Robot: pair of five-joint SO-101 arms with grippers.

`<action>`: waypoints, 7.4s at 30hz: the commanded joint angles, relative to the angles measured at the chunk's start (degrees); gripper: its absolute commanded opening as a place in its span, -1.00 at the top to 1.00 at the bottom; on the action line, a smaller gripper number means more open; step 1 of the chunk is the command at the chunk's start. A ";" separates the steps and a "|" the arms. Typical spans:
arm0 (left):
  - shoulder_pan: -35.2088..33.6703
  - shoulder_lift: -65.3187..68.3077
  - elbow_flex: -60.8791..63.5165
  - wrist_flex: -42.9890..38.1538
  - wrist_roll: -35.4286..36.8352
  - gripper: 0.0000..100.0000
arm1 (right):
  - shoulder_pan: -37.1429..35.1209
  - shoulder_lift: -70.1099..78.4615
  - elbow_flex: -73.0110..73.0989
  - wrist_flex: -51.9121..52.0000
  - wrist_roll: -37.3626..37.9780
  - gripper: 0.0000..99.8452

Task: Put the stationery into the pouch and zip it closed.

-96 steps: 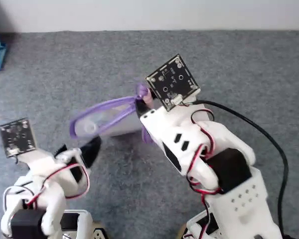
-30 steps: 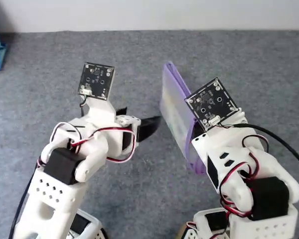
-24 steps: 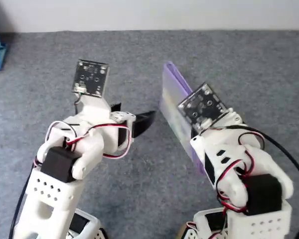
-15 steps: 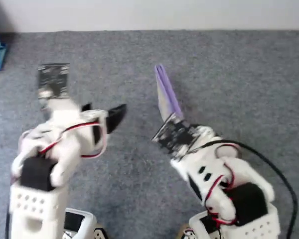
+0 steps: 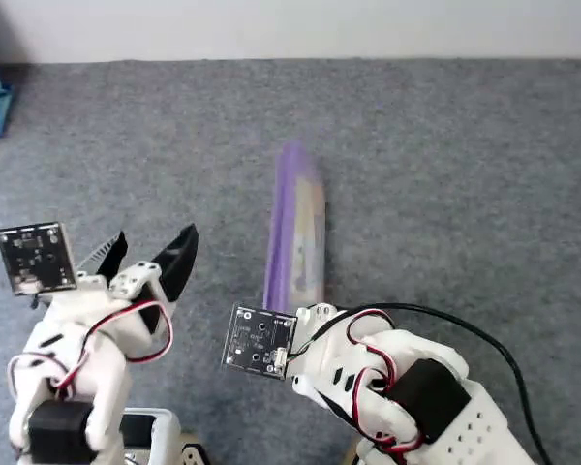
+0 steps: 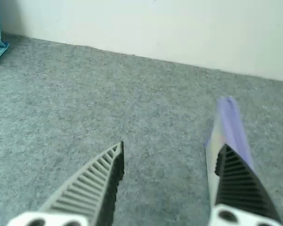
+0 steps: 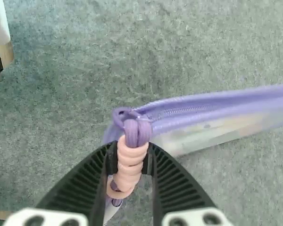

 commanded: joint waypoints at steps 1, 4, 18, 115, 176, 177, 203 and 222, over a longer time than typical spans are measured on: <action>0.53 3.78 2.07 -8.18 1.41 0.40 | -0.75 -1.10 0.53 0.22 0.44 0.99; 3.16 10.46 1.54 -11.60 1.58 0.40 | -0.75 -1.19 1.05 0.22 0.26 0.99; 16.97 39.82 -18.86 -13.01 4.04 0.40 | -0.40 -1.19 1.14 0.13 0.09 0.99; 30.24 17.05 3.38 3.96 13.63 0.10 | 20.70 24.13 -45.10 -9.63 -23.12 0.99; 5.45 17.58 -12.18 -3.78 -14.24 0.10 | 10.95 32.48 -57.49 -8.22 -5.71 0.99; 6.15 17.58 -11.56 -4.40 -14.24 0.10 | 10.51 32.48 -57.49 -8.22 -4.84 0.99; 17.14 16.97 -2.42 -14.07 -14.33 0.76 | 12.97 30.29 -57.14 -5.41 -2.37 0.99; 16.97 16.97 -10.77 -14.24 -13.89 0.39 | 11.12 29.76 -57.49 -2.15 -1.93 0.99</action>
